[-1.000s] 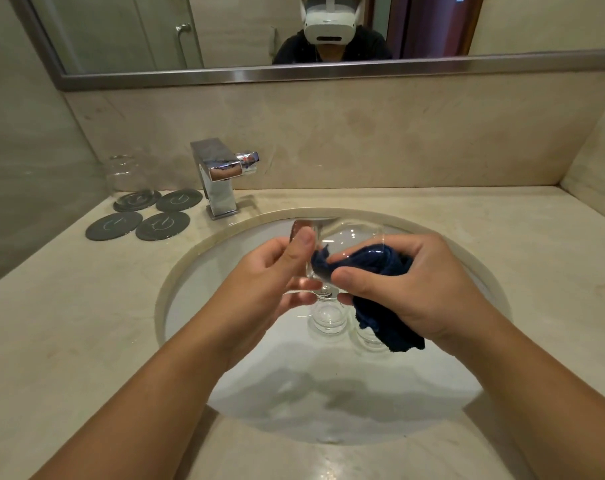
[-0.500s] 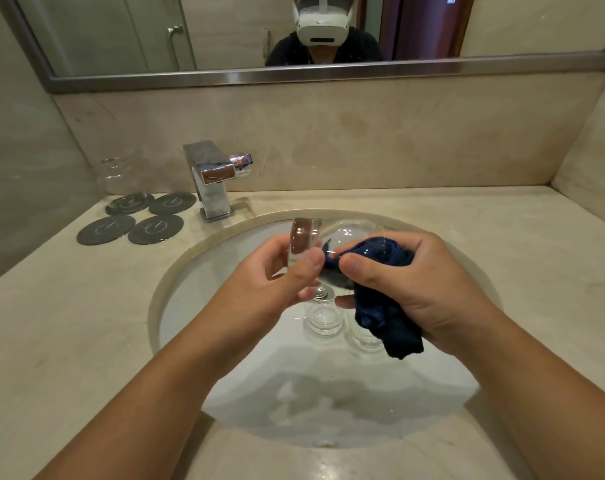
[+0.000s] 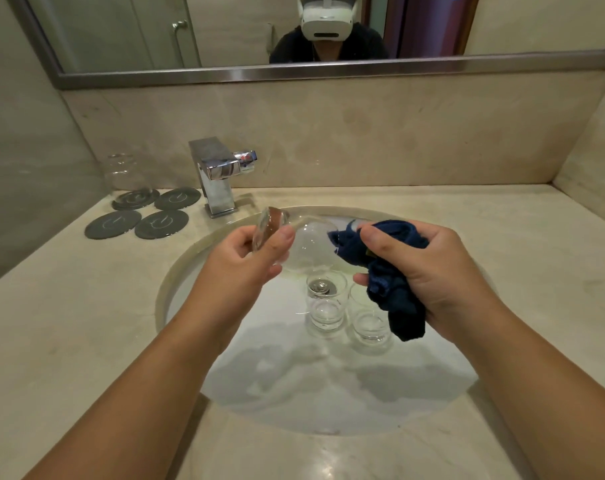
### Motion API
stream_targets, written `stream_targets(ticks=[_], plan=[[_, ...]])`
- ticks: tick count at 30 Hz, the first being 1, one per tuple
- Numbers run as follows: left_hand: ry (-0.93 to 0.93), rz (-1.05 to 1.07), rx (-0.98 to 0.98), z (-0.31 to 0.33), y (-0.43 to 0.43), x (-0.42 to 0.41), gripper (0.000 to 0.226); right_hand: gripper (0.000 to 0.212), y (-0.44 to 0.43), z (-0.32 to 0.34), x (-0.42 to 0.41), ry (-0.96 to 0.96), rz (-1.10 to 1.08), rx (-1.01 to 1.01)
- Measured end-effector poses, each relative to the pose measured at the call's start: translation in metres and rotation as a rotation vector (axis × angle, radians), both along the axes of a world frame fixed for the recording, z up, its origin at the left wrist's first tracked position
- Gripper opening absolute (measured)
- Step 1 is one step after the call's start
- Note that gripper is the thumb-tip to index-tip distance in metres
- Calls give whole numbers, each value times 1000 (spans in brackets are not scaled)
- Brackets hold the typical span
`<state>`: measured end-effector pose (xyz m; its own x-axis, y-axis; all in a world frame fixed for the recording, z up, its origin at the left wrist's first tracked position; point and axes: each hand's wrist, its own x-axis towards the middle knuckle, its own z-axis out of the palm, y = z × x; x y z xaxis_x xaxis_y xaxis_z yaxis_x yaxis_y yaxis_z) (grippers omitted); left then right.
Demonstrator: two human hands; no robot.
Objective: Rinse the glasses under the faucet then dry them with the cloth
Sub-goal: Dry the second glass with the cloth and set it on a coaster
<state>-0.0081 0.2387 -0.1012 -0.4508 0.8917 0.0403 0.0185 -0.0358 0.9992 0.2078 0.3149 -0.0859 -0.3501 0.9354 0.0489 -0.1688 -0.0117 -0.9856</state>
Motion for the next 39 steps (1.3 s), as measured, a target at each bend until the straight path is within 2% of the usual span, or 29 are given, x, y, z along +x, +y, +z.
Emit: stream_targets(ticks=[3,6,8,11,14,18,23,28,32,39], plan=[[51,27,-15,0,-1,-4,63,4,-10,1,-3,-107,-12,97],[130,40,-27,1,-2,-5,70,28,-17,-3,-9,-229,-10,202],[176,59,-16,8,-3,-5,57,35,-19,-2,-16,-337,-5,330],[227,93,12,21,-4,-12,46,32,-18,6,-26,-411,-24,467],[254,134,42,32,-4,-28,48,32,-17,17,-40,-473,3,591],[285,199,54,36,-4,-59,48,44,-14,23,-69,-583,57,811],[388,256,36,32,-6,-94,51,44,-13,18,-102,-601,131,971],[427,339,15,33,4,-132,43,43,-9,14,-127,-595,192,1007],[446,412,-16,35,20,-164,59,40,-3,12,-139,-610,230,1000],[459,487,-76,27,62,-209,66,42,6,7,-164,-723,261,972]])
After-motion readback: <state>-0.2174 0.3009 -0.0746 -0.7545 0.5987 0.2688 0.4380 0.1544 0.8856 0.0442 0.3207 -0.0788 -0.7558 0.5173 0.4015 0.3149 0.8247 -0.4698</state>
